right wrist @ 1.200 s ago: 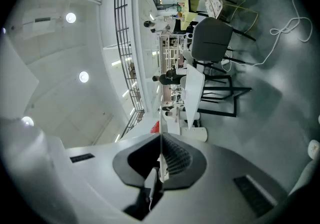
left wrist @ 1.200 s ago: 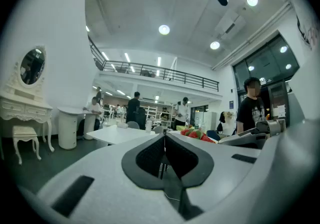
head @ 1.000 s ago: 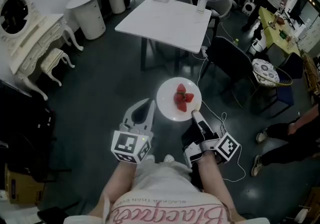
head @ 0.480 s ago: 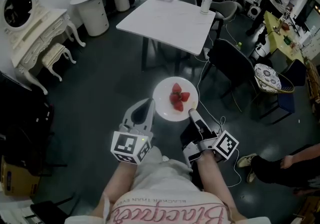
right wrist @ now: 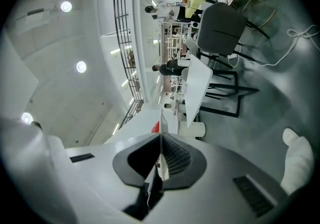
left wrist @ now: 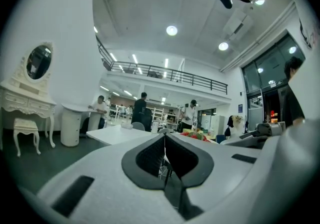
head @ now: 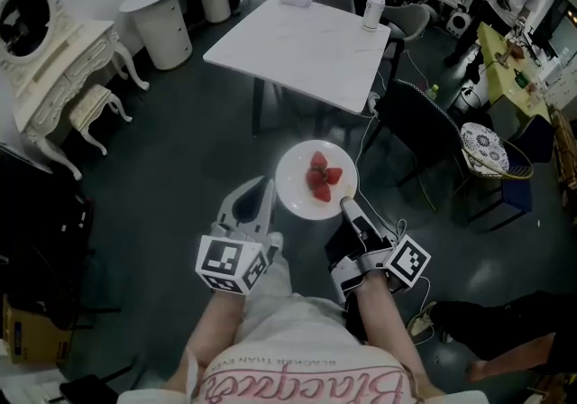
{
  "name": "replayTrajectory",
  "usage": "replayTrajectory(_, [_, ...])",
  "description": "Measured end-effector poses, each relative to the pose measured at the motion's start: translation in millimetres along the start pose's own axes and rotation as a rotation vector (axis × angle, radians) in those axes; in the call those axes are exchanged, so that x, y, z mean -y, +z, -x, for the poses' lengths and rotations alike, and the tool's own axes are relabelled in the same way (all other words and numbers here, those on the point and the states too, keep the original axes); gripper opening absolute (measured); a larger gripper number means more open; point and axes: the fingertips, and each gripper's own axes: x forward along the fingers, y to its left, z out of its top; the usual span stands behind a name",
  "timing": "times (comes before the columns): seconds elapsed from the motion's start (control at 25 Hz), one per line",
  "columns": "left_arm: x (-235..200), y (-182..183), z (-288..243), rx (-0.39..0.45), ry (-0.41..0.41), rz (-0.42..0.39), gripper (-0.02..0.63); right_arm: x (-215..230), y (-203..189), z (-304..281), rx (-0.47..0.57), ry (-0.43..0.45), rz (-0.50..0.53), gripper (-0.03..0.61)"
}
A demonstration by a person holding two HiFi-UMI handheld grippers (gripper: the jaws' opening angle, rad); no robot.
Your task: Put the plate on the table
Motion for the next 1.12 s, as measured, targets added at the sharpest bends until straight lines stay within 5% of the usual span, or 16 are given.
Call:
replayTrajectory(0.68, [-123,39,-174,-0.024,-0.088,-0.020,0.005,5,64,-194,0.070,-0.023,0.002,0.012])
replayTrajectory(1.12, [-165,29,-225,-0.020,-0.112,-0.031,0.005,27,87,-251,0.101,-0.013,0.012,0.012])
